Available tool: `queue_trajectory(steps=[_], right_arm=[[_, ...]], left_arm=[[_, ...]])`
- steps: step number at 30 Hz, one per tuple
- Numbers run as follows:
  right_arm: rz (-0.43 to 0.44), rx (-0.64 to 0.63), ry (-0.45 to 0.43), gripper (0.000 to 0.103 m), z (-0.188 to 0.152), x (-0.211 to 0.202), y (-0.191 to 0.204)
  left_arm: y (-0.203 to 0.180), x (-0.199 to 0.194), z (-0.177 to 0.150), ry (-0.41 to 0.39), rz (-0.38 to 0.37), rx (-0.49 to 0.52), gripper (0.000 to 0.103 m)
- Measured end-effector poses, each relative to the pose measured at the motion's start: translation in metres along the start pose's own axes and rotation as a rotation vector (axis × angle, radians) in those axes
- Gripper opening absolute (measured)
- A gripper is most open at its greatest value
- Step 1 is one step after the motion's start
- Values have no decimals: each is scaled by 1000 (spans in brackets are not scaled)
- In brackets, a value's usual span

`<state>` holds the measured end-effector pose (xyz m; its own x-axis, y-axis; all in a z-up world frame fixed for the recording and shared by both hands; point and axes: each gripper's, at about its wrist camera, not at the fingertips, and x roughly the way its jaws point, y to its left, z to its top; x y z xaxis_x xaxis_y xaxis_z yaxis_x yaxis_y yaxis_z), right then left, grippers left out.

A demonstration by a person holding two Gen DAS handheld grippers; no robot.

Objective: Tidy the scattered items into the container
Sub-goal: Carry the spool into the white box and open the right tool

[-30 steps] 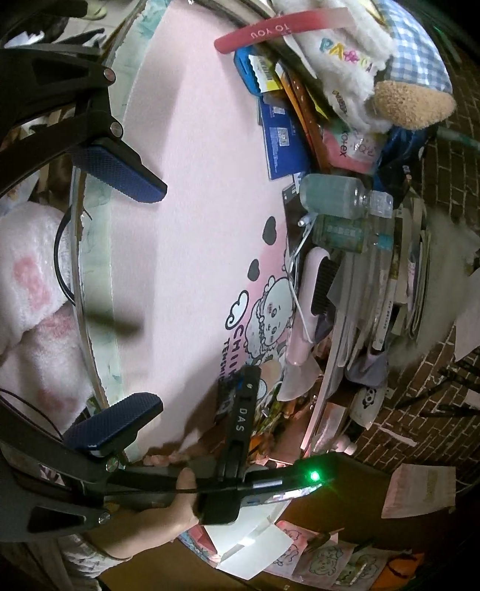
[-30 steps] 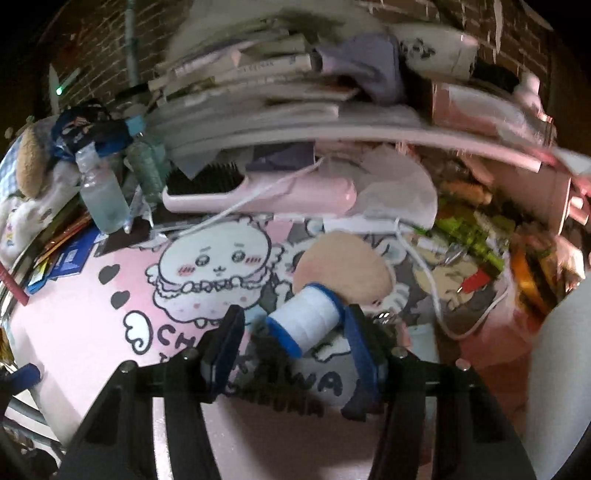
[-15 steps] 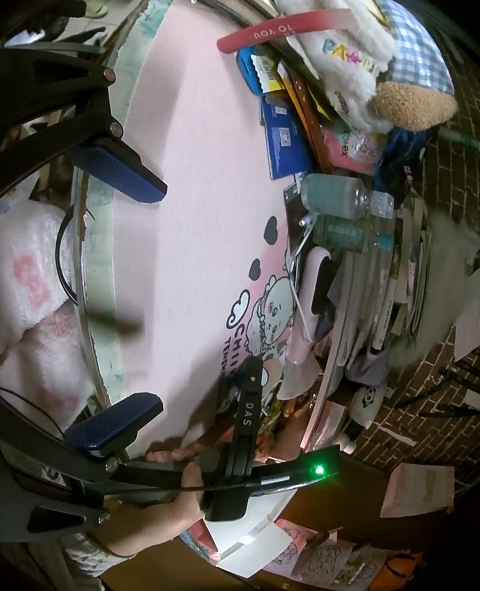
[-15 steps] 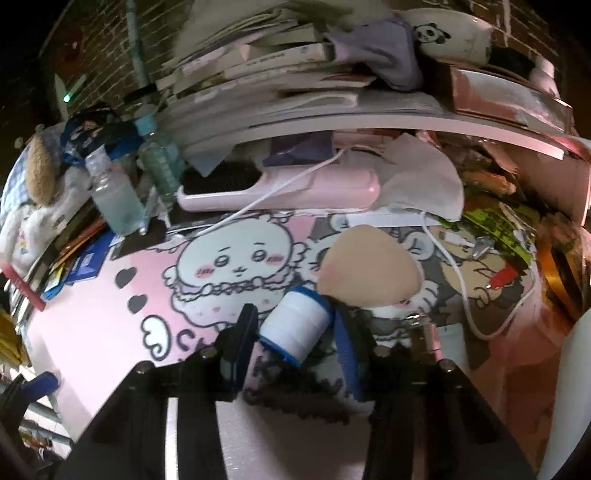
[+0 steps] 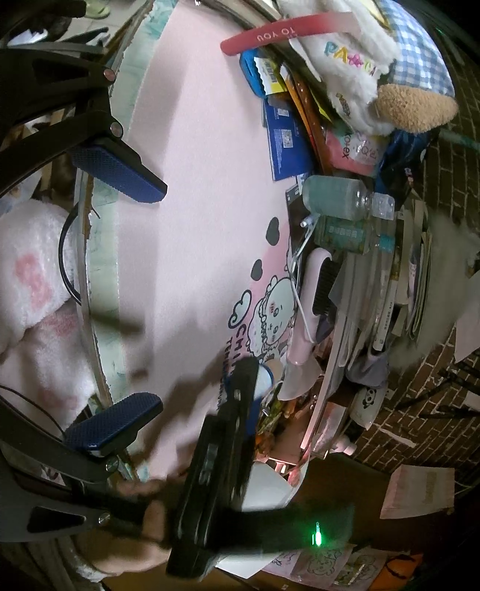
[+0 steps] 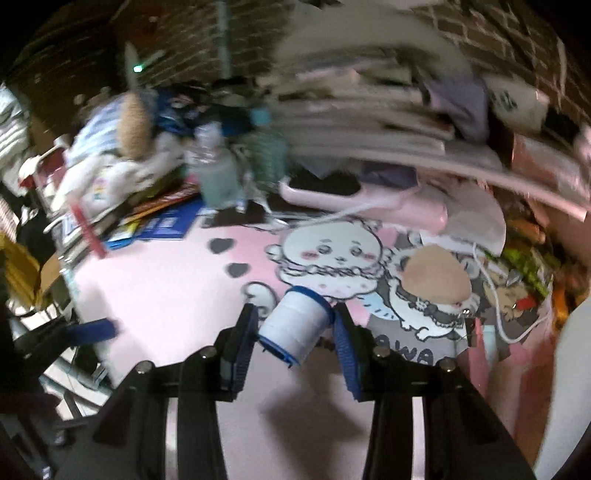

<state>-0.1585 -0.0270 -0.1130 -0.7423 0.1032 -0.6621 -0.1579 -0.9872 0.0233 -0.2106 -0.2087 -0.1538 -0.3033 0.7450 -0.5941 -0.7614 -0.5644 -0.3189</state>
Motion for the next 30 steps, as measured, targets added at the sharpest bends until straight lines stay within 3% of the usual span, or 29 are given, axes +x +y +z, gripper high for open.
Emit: queue_trajectory(steps=[8,18,25,30], right_arm=[[-8,-80,-66,38,5,-66,-8],[-164,-128,-113,38,8,-130,-60],[-223,-104,-66,38,7,-160,-107],[-201,-50,20,38,8,-169,-142]], left_arm=[[-5,0,1,0,-5,6,103],[-41,3,4,10,-38,47,103],[-62,7,7,28,-39,85,103],[-71,9,9,38,-32,99,103]])
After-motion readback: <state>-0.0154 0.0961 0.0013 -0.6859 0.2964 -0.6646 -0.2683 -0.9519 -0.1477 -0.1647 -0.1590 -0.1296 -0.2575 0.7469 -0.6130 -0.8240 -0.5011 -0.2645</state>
